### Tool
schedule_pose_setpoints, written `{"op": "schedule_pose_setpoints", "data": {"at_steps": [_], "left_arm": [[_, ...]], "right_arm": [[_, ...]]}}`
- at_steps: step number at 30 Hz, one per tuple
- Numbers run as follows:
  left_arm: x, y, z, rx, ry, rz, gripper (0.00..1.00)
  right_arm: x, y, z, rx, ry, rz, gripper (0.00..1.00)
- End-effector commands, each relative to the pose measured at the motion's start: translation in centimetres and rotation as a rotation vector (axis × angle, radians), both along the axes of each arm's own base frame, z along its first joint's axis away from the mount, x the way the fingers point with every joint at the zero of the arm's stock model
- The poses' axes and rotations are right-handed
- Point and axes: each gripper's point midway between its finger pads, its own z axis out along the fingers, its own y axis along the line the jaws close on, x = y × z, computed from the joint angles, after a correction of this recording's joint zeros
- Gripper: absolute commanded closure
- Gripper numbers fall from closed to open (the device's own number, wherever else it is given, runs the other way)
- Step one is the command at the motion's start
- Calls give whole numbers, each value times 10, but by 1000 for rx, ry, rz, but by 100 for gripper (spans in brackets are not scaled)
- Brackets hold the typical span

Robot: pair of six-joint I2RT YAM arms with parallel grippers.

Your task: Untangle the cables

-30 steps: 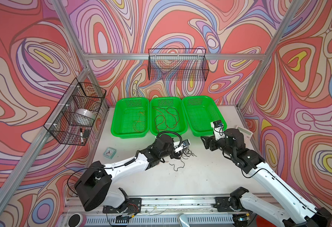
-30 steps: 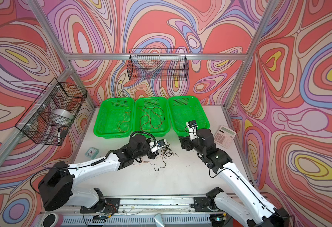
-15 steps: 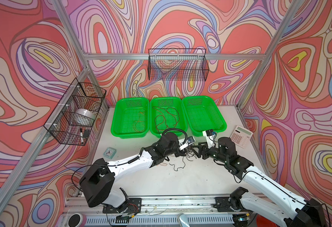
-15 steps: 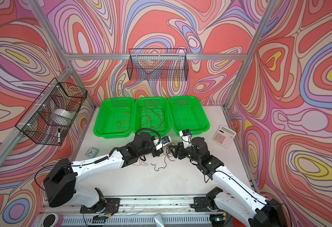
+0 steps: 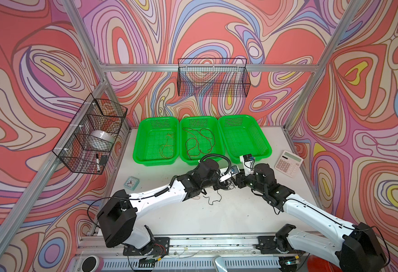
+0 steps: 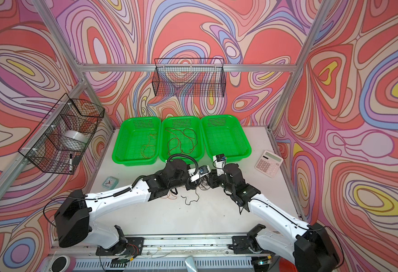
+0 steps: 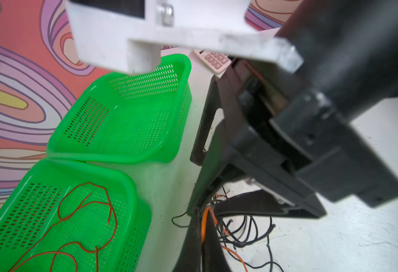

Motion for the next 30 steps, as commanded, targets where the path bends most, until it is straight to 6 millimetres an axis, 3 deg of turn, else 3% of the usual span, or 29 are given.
{"op": "schedule_pose_setpoints", "data": {"at_steps": [1,6,12,16,19,21,25,30], "left_arm": [[-7,-2,19,-11,-8,-32,100],[-3,2,19,23,-25,-16,100],[0,8,21,55,-54,-2,100],[0,13,29,57,-80,7,100],[-1,14,31,59,-81,5,100],[-2,13,32,53,-79,1,100],[-2,12,35,43,-84,-3,100],[-3,11,38,38,-81,-10,100]], "right_arm": [[-6,12,12,52,-67,75,38],[-19,11,15,59,-99,114,30],[-5,-29,16,-47,-79,-114,35],[-10,-42,21,-87,-101,-145,37],[-19,-46,39,-69,-167,-135,35],[-34,-37,47,-49,-213,-36,28],[-52,-19,41,-32,-195,107,26],[-49,0,42,-20,-204,169,27]]}}
